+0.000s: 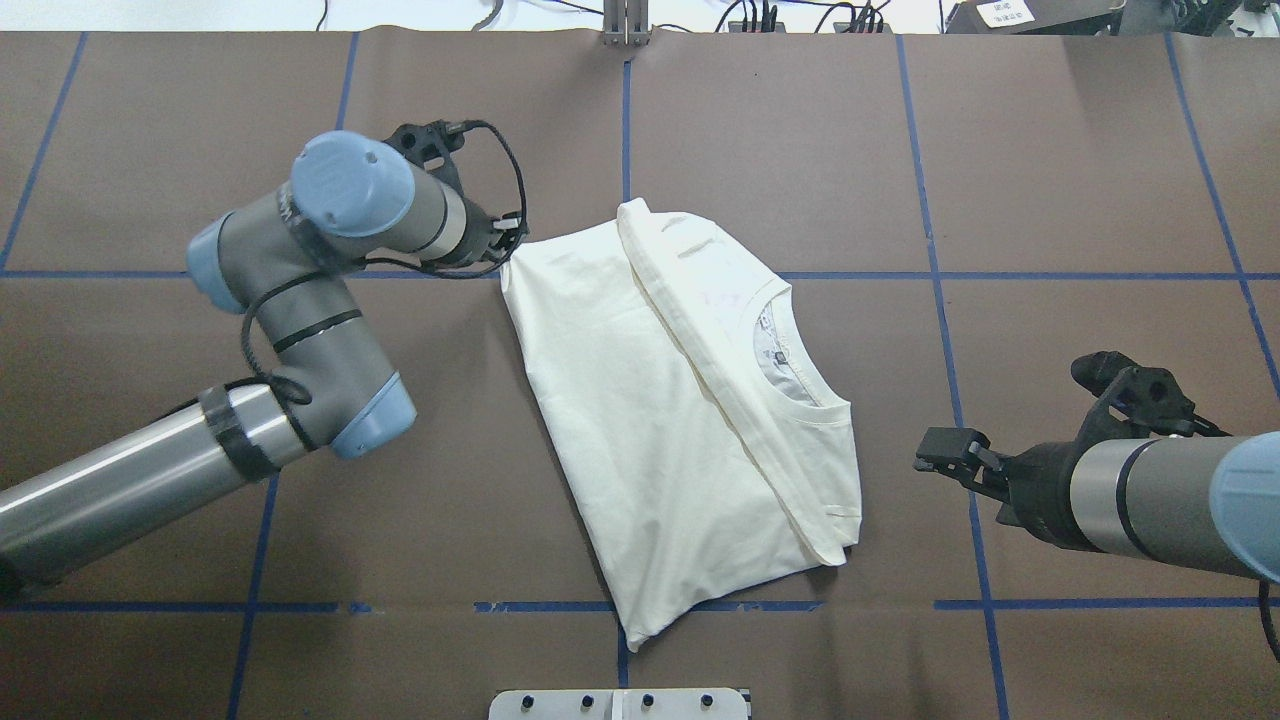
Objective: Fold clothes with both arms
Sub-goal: 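Withdraw the left gripper while the right gripper moves to the shirt's collar side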
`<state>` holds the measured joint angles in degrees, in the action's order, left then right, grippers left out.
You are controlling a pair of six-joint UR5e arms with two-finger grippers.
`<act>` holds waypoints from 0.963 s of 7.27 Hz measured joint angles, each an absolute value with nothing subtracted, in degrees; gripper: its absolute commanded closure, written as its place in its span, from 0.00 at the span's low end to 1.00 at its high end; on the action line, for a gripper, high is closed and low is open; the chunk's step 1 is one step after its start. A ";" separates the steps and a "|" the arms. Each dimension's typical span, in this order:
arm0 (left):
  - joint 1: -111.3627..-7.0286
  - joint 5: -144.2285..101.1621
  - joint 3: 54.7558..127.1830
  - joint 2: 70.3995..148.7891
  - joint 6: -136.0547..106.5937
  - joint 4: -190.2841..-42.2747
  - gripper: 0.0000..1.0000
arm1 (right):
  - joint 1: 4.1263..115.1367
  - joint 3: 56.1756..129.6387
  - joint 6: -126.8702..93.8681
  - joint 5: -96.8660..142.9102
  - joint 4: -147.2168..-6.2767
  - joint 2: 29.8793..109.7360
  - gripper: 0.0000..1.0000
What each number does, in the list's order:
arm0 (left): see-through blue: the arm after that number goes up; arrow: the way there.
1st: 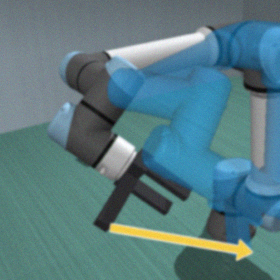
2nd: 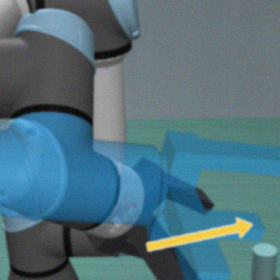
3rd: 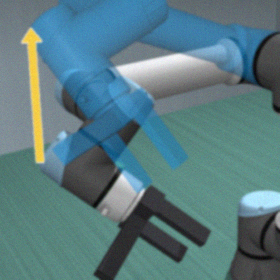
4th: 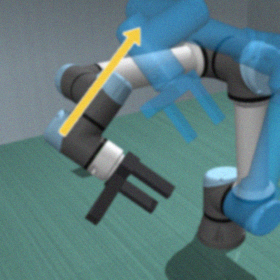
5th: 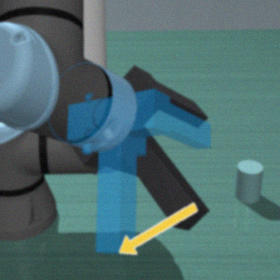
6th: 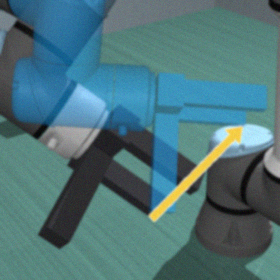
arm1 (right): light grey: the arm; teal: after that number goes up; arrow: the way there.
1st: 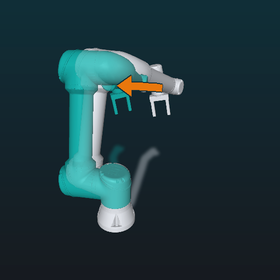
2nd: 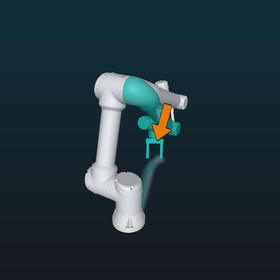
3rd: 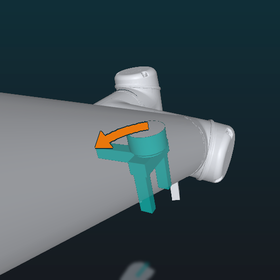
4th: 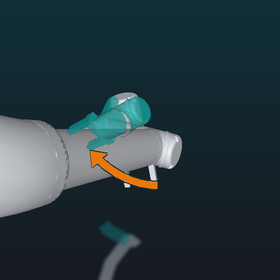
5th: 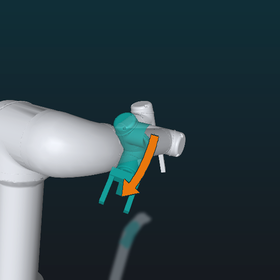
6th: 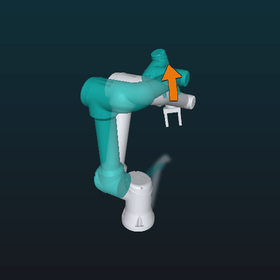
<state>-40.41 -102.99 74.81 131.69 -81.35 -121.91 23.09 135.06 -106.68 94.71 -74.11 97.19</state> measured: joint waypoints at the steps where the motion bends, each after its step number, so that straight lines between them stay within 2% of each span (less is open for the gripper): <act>1: -42.17 -102.89 64.19 138.57 -80.58 -126.76 0.60 | 24.40 133.79 -106.60 94.77 -74.17 94.39 0.00; 2: -42.89 -102.89 56.98 143.26 -80.23 -130.43 0.40 | 25.76 130.72 -106.51 94.86 -74.32 90.19 0.00; 3: -43.11 -103.06 55.16 145.08 -80.05 -132.12 0.40 | 26.72 126.00 -106.36 94.92 -75.23 84.50 0.00; 4: -43.22 -104.43 59.59 143.11 -80.04 -132.30 0.40 | 27.17 120.69 -105.89 94.99 -77.81 77.44 0.00; 6: -43.79 -110.90 78.95 131.22 -80.08 -129.56 0.40 | 27.03 111.54 -101.04 95.36 -85.74 64.25 0.00; 7: -44.81 -113.07 87.11 125.67 -79.90 -128.58 0.40 | 26.50 109.04 -95.54 95.75 -87.60 61.59 0.00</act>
<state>-44.81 -113.07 87.11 125.67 -79.90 -128.58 26.50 109.04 -95.54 95.75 -87.60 61.59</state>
